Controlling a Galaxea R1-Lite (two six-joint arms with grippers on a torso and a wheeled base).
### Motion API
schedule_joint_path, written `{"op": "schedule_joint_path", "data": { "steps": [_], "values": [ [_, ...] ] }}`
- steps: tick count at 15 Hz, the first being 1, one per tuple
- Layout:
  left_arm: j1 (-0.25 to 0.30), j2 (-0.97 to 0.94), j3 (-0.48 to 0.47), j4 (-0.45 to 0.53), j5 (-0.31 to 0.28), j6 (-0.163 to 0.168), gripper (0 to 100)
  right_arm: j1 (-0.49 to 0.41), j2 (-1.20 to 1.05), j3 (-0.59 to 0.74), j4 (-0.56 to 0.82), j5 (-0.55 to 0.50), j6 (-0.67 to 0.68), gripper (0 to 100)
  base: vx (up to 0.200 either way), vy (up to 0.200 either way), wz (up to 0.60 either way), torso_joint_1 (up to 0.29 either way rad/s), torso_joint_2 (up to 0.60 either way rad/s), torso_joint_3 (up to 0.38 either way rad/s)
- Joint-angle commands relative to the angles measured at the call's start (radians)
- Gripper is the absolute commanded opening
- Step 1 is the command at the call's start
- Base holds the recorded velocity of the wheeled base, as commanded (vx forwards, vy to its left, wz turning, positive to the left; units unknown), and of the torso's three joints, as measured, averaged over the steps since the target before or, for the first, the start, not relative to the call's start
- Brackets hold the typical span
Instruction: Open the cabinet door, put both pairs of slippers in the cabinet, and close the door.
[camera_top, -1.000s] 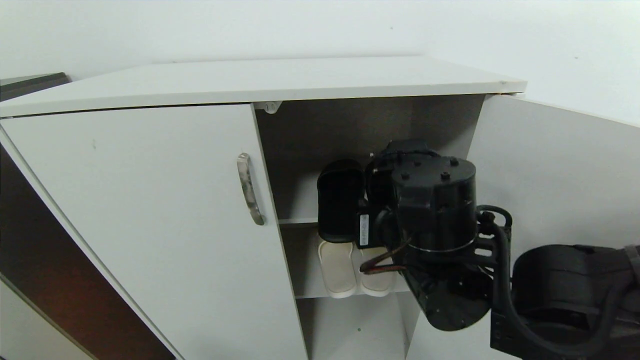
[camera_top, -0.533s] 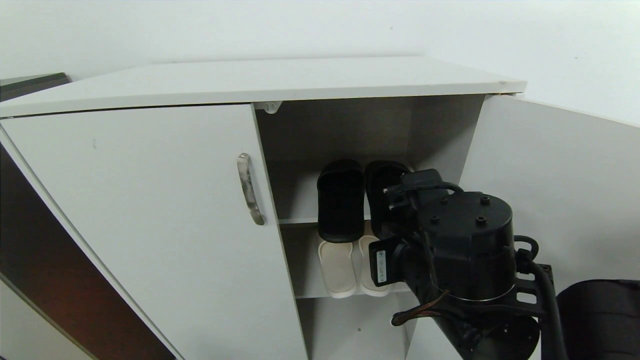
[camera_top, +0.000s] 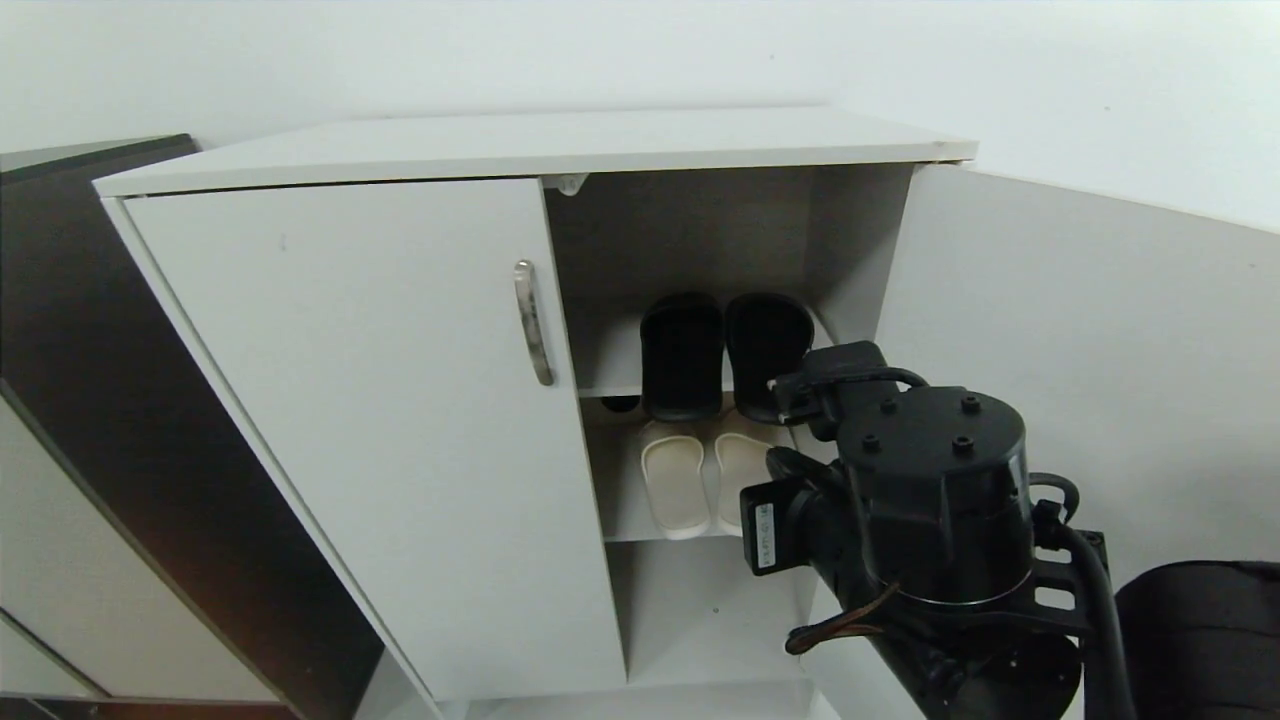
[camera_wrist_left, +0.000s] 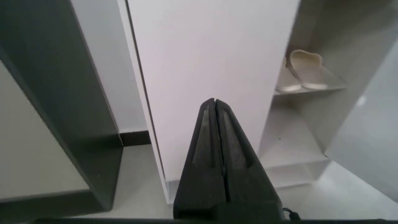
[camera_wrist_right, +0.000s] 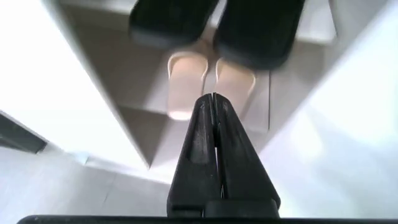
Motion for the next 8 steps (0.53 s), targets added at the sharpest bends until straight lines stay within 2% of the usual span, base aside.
{"op": "schedule_joint_path", "data": {
  "steps": [1,8],
  "values": [
    [0.000,0.001,0.000,-0.001,0.000,0.000,0,0.001,0.003,0.002,0.000,0.001,0.000,0,-0.200,0.000,0.00,0.002,0.01,0.002],
    [0.000,0.001,0.000,-0.001,0.002,-0.002,0,-0.004,0.003,0.019,0.000,0.005,0.001,0,-0.200,0.000,0.00,0.000,0.00,0.002]
  ]
}}
